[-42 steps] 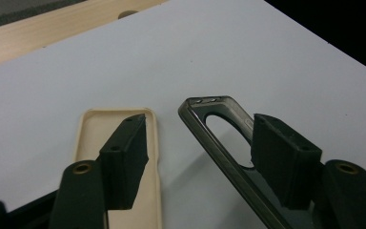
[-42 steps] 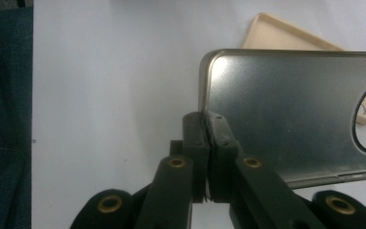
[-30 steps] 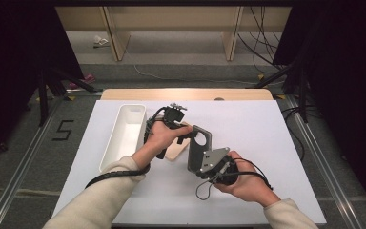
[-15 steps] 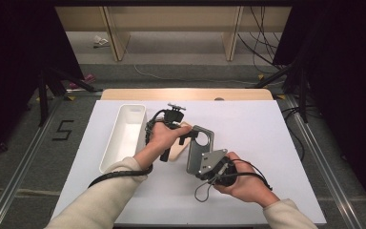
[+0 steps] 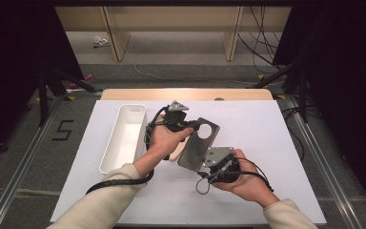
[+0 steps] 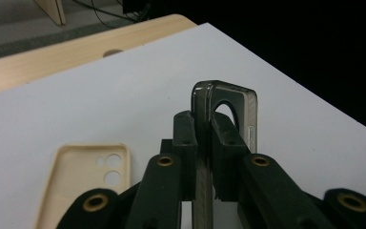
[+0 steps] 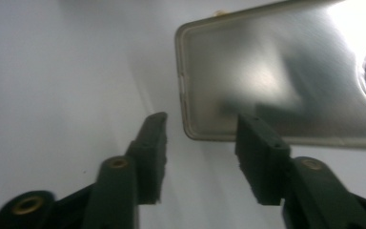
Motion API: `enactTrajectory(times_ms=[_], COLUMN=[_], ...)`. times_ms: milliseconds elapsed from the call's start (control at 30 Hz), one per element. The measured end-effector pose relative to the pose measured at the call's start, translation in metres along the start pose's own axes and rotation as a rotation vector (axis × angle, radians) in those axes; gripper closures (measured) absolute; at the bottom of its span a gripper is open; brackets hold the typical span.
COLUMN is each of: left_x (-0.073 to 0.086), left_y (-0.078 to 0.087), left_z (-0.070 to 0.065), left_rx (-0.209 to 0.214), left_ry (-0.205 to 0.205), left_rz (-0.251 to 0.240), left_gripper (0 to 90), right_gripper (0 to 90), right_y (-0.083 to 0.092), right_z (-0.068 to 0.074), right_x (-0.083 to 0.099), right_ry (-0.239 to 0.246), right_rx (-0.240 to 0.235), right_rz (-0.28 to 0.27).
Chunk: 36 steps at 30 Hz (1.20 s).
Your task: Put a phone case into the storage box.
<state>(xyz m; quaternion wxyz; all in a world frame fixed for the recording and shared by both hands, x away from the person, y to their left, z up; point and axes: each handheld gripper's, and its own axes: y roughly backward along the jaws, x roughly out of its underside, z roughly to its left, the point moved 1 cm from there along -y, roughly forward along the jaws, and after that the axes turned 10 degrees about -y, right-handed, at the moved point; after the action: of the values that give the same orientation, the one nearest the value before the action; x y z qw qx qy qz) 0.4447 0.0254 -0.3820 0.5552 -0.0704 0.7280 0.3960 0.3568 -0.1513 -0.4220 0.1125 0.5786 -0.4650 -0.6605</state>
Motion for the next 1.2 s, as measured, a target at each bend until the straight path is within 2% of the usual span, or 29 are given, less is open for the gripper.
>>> enactTrajectory(times_ms=[67, 100, 133, 200, 333, 467, 533, 567, 600, 633, 733, 933, 1200], left_x=[0.001, 0.004, 0.004, 0.007, 0.012, 0.016, 0.020, 0.020, 0.023, 0.023, 0.027, 0.034, 0.039], left_y=[0.003, 0.008, 0.008, 0.016, 0.033, 0.045, 0.055, 0.055, 0.062, 0.062, 0.075, 0.087, 0.100], left_z=[0.002, 0.004, 0.004, 0.007, 0.014, 0.019, 0.022, 0.022, 0.025, 0.025, 0.027, 0.029, 0.033], left_rx=[-0.006, -0.019, -0.019, -0.037, -0.051, -0.047, -0.045, -0.045, -0.048, -0.048, -0.062, -0.069, -0.047], left_ry=[-0.002, 0.002, 0.002, -0.003, 0.009, 0.014, 0.024, 0.024, 0.029, 0.029, 0.016, 0.014, 0.019], left_rz=[-0.008, -0.020, -0.020, -0.039, -0.095, -0.129, -0.162, -0.162, -0.182, -0.182, -0.209, -0.236, -0.268], left_gripper=[81.6, 81.6, 81.6, 81.6, 81.7, 81.8, 81.7, 81.7, 81.7, 81.8, 81.8, 81.8, 81.8], right_gripper=[47.4, 40.6, 40.6, 34.7, 31.1, 27.5, 22.9, 22.9, 22.5, 22.5, 18.2, 17.0, 16.8], right_y=[0.001, 0.004, 0.004, 0.007, 0.010, 0.011, 0.012, 0.012, 0.014, 0.014, 0.016, 0.014, 0.019], right_z=[-0.002, -0.007, -0.007, -0.012, -0.017, -0.020, -0.025, -0.025, -0.027, -0.027, -0.030, -0.032, -0.037], right_x=[0.001, 0.003, 0.003, 0.005, 0.007, 0.009, 0.011, 0.011, 0.012, 0.012, 0.014, 0.017, 0.021], right_ry=[-0.017, -0.056, -0.056, -0.108, -0.153, -0.168, -0.214, -0.214, -0.256, -0.256, -0.302, -0.331, -0.370], right_rx=[0.006, 0.026, 0.026, 0.031, 0.032, 0.047, 0.051, 0.051, 0.066, 0.066, 0.061, 0.064, 0.069], right_rz=[-0.009, -0.037, -0.037, -0.070, -0.099, -0.125, -0.143, -0.143, -0.180, -0.180, -0.200, -0.194, -0.239])
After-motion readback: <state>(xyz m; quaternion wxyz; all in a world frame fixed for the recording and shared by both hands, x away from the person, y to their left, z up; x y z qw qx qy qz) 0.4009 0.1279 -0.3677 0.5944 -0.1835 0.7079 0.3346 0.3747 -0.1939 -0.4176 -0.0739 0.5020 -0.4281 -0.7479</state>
